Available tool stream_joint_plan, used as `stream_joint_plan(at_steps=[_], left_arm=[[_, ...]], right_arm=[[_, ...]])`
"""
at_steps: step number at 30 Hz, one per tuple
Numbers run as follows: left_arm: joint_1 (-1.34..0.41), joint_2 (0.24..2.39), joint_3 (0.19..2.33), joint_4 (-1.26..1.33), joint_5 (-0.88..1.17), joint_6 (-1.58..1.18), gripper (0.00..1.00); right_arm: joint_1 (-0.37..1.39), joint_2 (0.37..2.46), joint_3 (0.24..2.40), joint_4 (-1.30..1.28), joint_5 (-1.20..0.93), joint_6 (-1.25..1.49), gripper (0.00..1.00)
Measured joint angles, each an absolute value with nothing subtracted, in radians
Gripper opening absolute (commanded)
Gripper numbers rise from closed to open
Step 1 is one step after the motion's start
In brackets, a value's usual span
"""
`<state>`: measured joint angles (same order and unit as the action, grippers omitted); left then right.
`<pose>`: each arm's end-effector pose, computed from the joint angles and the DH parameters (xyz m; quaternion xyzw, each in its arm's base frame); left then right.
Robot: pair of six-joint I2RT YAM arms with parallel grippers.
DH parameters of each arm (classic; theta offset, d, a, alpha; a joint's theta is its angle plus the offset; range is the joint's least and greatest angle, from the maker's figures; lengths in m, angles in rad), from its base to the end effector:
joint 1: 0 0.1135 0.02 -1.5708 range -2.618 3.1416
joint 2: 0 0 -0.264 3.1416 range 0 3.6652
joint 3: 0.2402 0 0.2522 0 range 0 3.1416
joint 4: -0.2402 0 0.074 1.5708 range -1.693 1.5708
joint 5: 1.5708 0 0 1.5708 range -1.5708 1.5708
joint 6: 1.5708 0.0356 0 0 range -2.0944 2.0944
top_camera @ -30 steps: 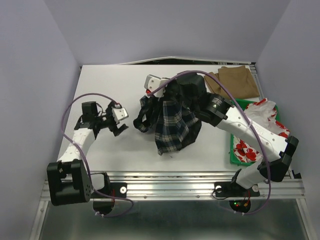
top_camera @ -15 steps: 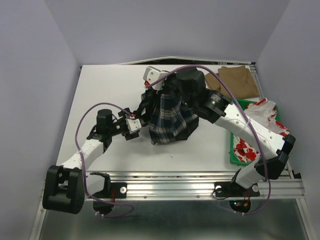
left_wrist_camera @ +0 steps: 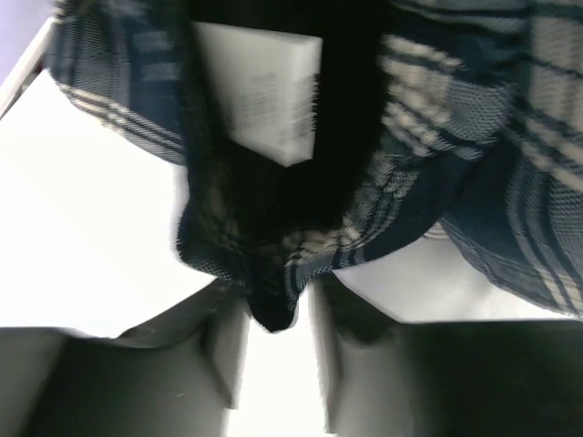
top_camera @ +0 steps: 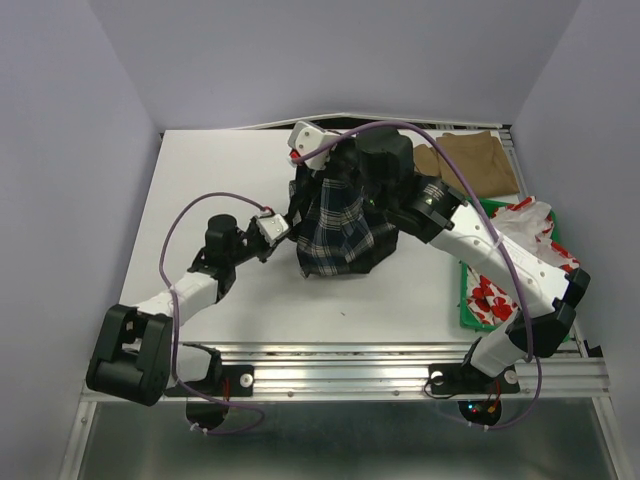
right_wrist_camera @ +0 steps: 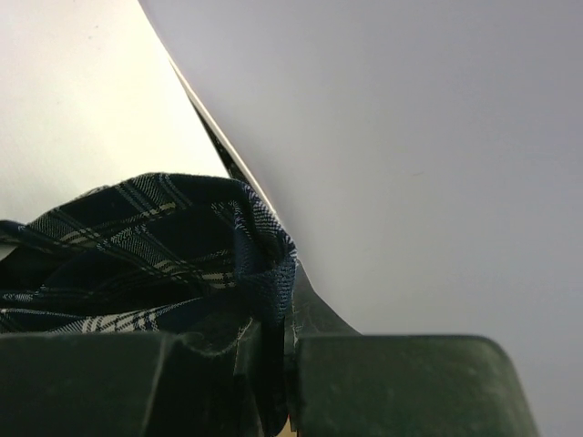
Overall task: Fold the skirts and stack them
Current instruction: Flatten the skirt out
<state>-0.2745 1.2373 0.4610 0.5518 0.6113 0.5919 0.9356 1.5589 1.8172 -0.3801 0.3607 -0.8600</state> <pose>0.2360 -0.0877 0.2112 0.4833 0.5980 -0.1384 0.6243 0.2147 0.2702 0.4850 -0.5020 0.5522 -0.1096 0.6566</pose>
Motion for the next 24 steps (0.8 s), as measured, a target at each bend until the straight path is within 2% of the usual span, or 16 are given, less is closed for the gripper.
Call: stream_joint_plan(at_steps=[3, 4, 10, 14, 18, 24], left_arm=[[-0.275, 1.238, 0.47, 0.567, 0.567, 0.535, 0.02], [-0.273, 1.238, 0.477, 0.574, 0.55, 0.515, 0.0], [-0.216, 1.2, 0.527, 0.565, 0.534, 0.421, 0.0], [-0.085, 1.143, 0.62, 0.485, 0.566, 0.395, 0.0], [0.071, 1.137, 0.822, 0.379, 0.613, 0.397, 0.0], [0.154, 1.152, 1.212, 0.223, 0.609, 0.431, 0.0]], right_arm=[[0.935, 1.559, 1.819, -0.38, 0.367, -0.86, 0.01], [0.933, 1.559, 1.821, -0.38, 0.369, -0.86, 0.01], [0.908, 1.558, 1.834, -0.362, 0.378, -0.86, 0.01], [0.828, 1.558, 1.834, -0.331, 0.374, -0.858, 0.01], [0.724, 1.558, 1.833, -0.329, 0.308, -0.818, 0.01], [0.672, 1.535, 1.799, -0.295, 0.191, -0.763, 0.01]])
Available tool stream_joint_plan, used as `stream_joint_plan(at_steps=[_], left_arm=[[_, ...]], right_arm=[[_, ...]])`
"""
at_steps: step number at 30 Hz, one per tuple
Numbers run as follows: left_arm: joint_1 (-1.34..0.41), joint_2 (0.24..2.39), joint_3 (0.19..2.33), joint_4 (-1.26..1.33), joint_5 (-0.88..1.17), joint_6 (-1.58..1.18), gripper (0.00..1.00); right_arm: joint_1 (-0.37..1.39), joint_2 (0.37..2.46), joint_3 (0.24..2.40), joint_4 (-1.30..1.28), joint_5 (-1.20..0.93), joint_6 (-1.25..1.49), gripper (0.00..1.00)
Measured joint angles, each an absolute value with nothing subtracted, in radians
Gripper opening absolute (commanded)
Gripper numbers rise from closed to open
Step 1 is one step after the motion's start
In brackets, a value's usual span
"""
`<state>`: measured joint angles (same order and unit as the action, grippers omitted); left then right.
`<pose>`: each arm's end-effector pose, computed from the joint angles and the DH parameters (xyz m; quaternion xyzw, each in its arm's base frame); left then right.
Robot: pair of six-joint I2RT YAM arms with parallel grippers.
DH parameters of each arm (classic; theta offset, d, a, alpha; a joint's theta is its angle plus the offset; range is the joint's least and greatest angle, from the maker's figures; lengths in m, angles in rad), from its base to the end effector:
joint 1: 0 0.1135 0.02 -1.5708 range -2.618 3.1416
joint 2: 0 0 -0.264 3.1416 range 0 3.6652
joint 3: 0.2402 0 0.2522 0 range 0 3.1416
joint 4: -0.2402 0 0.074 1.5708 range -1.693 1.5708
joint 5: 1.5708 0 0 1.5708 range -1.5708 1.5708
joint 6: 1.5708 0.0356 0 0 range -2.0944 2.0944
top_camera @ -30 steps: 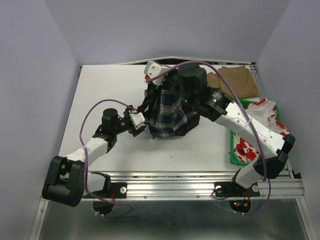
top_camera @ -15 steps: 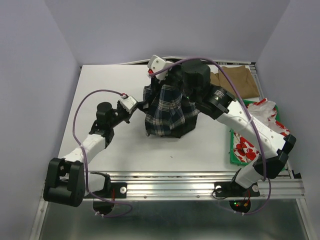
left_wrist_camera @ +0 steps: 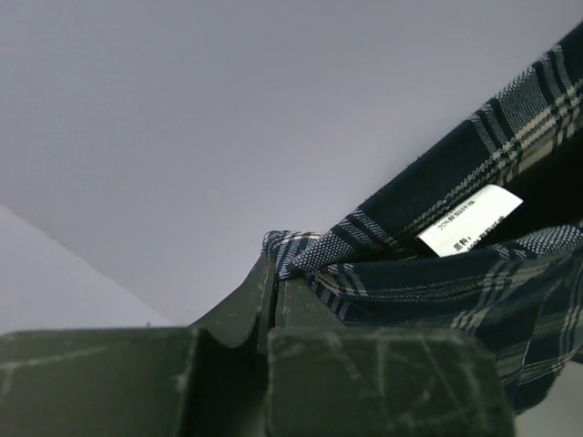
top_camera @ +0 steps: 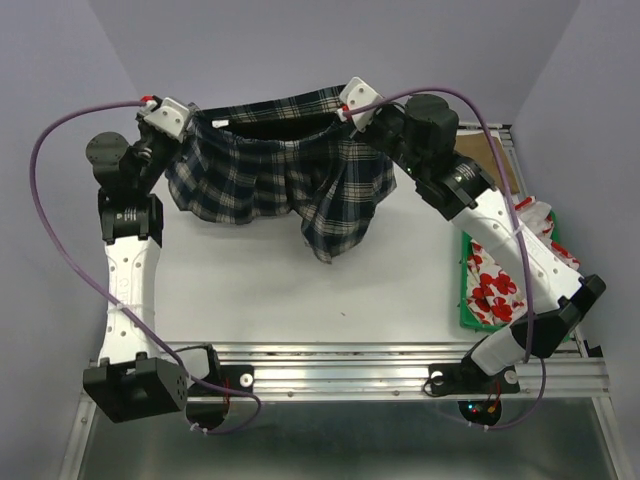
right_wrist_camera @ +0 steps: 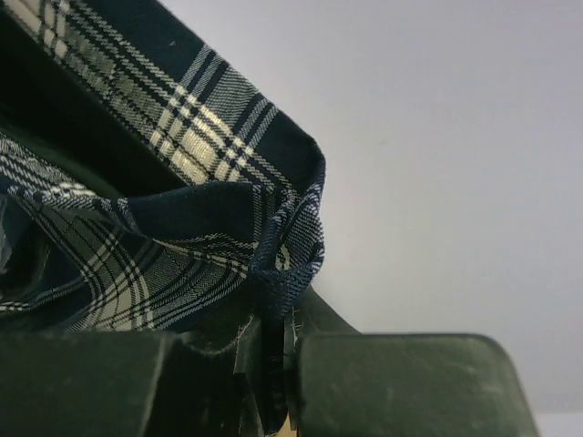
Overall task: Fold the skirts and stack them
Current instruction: Flatten the skirt out
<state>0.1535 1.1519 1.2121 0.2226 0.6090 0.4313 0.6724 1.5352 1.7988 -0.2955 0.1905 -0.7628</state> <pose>0.2528 0.0185 0.4581 0.3168 0.5341 0.0475 0.7824 0.2705 0.2067 0.4956 -0.4203 0.5822 -0.0995 0.6888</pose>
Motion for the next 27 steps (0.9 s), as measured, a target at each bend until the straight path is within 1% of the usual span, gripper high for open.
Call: stream_joint_plan(at_steps=[4, 9, 12, 14, 21, 24, 27], left_arm=[[0.158, 1.145, 1.306, 0.136, 0.58, 0.459, 0.0], [0.158, 1.082, 1.296, -0.005, 0.551, 0.508, 0.0], [0.159, 0.979, 1.241, -0.065, 0.544, 0.526, 0.0], [0.161, 0.872, 1.196, -0.112, 0.54, 0.529, 0.0], [0.173, 0.632, 1.185, -0.197, 0.525, 0.527, 0.0], [0.179, 0.618, 1.211, -0.24, 0.517, 0.527, 0.0], [0.183, 0.691, 1.23, -0.273, 0.506, 0.52, 0.0]], right_arm=[[0.672, 1.496, 1.771, -0.269, 0.143, -0.734, 0.01], [0.672, 1.385, 1.67, -0.273, 0.055, -0.678, 0.01], [0.672, 1.319, 1.626, -0.299, 0.002, -0.628, 0.01], [0.672, 1.275, 1.611, -0.334, -0.034, -0.587, 0.01], [0.672, 1.16, 1.609, -0.444, -0.173, -0.449, 0.01], [0.672, 1.153, 1.608, -0.463, -0.199, -0.416, 0.01], [0.671, 1.197, 1.584, -0.45, -0.18, -0.389, 0.01]])
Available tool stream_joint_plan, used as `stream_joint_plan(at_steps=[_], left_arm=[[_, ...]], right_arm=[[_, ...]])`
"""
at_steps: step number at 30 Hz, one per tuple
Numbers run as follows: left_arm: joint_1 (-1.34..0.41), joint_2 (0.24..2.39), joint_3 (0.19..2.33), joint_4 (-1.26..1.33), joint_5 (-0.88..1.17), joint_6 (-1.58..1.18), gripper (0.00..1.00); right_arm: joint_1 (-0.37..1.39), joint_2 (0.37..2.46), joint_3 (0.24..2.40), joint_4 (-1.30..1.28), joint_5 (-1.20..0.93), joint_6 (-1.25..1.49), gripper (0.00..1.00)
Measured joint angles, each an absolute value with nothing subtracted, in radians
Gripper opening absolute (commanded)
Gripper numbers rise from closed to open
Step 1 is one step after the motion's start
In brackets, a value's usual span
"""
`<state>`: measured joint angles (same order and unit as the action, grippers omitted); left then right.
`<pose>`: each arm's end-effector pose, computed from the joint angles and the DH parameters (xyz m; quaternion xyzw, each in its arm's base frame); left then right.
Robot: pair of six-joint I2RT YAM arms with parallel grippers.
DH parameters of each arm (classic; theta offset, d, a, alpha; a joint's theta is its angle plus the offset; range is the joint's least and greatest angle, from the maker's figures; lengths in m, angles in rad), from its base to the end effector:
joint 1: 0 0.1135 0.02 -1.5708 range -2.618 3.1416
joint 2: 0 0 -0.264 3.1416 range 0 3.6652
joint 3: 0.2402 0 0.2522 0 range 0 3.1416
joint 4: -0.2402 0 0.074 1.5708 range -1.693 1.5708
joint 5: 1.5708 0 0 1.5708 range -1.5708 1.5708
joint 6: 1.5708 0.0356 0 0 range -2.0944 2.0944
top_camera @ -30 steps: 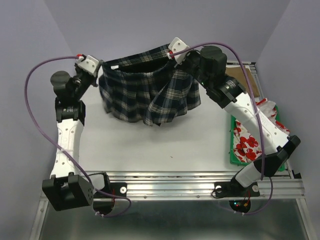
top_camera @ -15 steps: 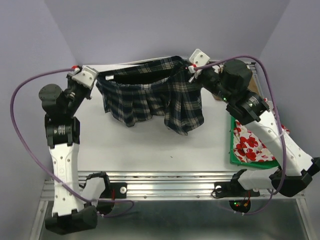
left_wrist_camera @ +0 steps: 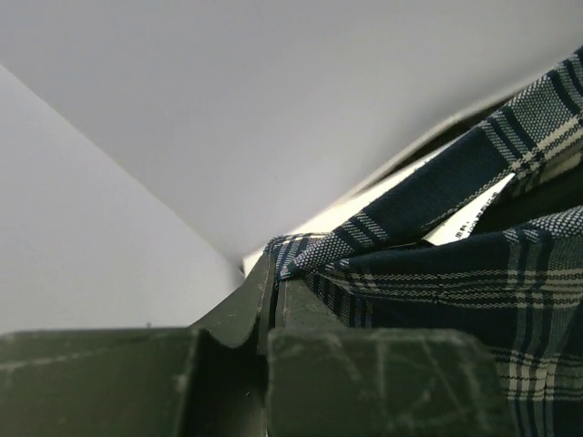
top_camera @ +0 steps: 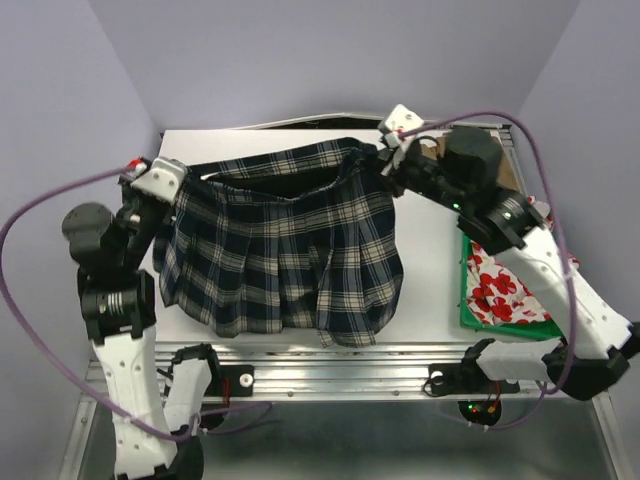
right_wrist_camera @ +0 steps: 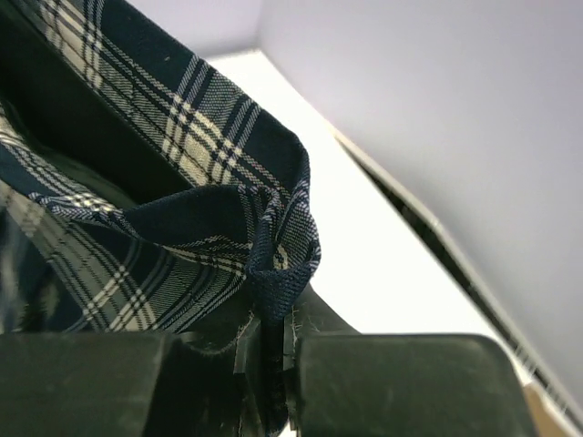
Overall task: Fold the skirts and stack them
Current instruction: Flatten the skirt out
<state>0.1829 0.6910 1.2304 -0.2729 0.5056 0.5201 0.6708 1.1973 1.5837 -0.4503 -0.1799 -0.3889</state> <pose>0.0989 0.0008 0.4867 0.2946 0.5459 0.1224 0.7747 0.1815 0.1522 0.5002 -0.4201 0.5957 0.1606 0.6654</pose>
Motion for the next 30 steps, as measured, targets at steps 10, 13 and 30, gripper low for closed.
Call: stream_joint_plan(at_steps=[10, 13, 30], left_arm=[[0.173, 1.409, 1.287, -0.268, 0.358, 0.433, 0.66], [0.163, 1.663, 1.409, -0.28, 0.28, 0.399, 0.99], [0.098, 1.477, 1.29, -0.296, 0.206, 0.385, 0.98]], right_arm=[[0.492, 1.906, 1.745, -0.472, -0.083, -0.207, 0.97], [0.409, 2.131, 1.912, -0.539, -0.054, -0.165, 1.0], [0.34, 2.027, 1.798, -0.66, -0.353, -0.153, 1.0]])
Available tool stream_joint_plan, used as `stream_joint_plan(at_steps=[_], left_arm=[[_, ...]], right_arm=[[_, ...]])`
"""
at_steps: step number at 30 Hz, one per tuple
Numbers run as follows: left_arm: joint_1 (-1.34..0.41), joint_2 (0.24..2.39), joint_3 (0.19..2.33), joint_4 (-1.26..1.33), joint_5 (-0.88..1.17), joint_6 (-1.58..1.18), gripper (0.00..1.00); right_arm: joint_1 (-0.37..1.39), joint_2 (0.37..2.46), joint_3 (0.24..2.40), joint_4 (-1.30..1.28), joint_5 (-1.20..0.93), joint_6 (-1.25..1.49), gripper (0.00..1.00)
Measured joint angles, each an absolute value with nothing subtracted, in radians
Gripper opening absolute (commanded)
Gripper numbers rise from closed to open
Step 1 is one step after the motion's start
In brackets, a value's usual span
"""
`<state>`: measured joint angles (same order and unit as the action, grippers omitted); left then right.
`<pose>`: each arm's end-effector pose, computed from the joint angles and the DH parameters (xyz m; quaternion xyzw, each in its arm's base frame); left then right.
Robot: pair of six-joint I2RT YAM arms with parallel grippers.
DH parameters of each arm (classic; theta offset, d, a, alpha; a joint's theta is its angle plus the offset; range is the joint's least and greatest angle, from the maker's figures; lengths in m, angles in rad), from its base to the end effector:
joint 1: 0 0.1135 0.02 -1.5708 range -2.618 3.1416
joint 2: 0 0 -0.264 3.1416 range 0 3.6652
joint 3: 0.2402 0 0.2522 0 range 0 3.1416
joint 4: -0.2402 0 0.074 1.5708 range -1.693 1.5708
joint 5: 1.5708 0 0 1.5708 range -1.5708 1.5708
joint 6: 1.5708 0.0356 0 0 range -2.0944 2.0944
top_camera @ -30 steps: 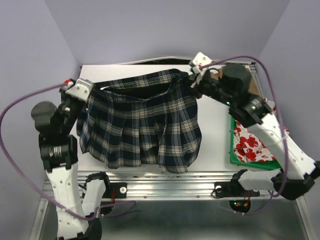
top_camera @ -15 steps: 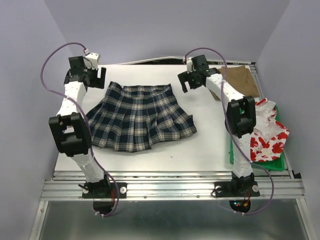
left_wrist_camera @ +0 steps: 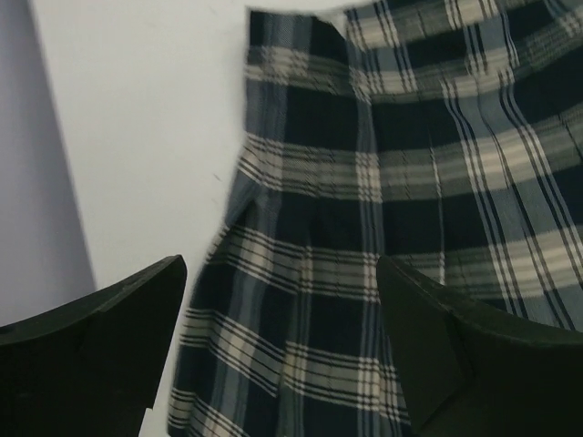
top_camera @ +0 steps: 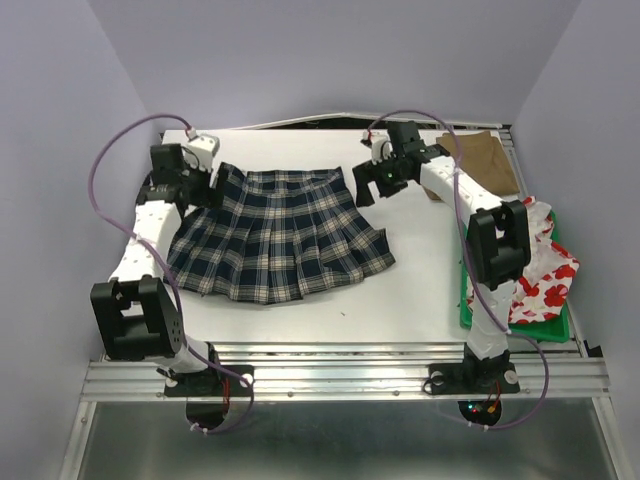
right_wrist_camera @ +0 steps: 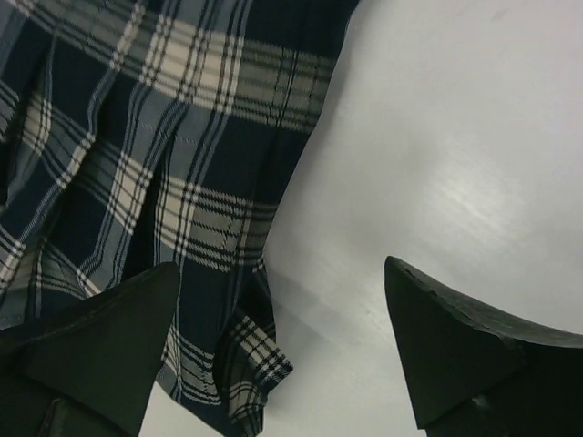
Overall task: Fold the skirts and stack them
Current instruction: Flatten the skirt out
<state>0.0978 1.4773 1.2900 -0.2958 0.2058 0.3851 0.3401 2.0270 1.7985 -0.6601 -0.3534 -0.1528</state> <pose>0.3427 0.0263 0.3391 0.1745 0.8348 0.0377 0.5208 0.4260 0.1638 0.2701 -0.2833 0.8853 0.1957 0.3124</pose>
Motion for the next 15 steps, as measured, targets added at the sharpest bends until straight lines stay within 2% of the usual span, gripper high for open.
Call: stream_joint_plan(at_steps=[5, 10, 12, 13, 14, 15], left_arm=[[0.038, 1.448, 1.082, -0.342, 0.254, 0.448, 0.97], [-0.007, 1.448, 1.028, -0.373, 0.286, 0.511, 0.98], [-0.041, 1.447, 1.028, -0.364, 0.287, 0.525, 0.95], [-0.063, 1.446, 1.028, -0.359, 0.288, 0.531, 0.92], [-0.092, 1.446, 1.03, -0.353, 0.288, 0.532, 0.9], [-0.106, 1.45, 1.034, -0.351, 0.288, 0.531, 0.88]], right_arm=[[0.307, 2.027, 1.628, -0.705, -0.463, -0.17, 1.0], [0.285, 2.027, 1.536, -0.72, -0.574, -0.209, 1.0], [0.283, 2.027, 1.514, -0.72, -0.633, -0.218, 0.86], [0.283, 2.027, 1.507, -0.719, -0.651, -0.219, 0.75], [0.283, 2.027, 1.499, -0.719, -0.688, -0.214, 0.53], [0.283, 2.027, 1.494, -0.719, -0.704, -0.218, 0.41]])
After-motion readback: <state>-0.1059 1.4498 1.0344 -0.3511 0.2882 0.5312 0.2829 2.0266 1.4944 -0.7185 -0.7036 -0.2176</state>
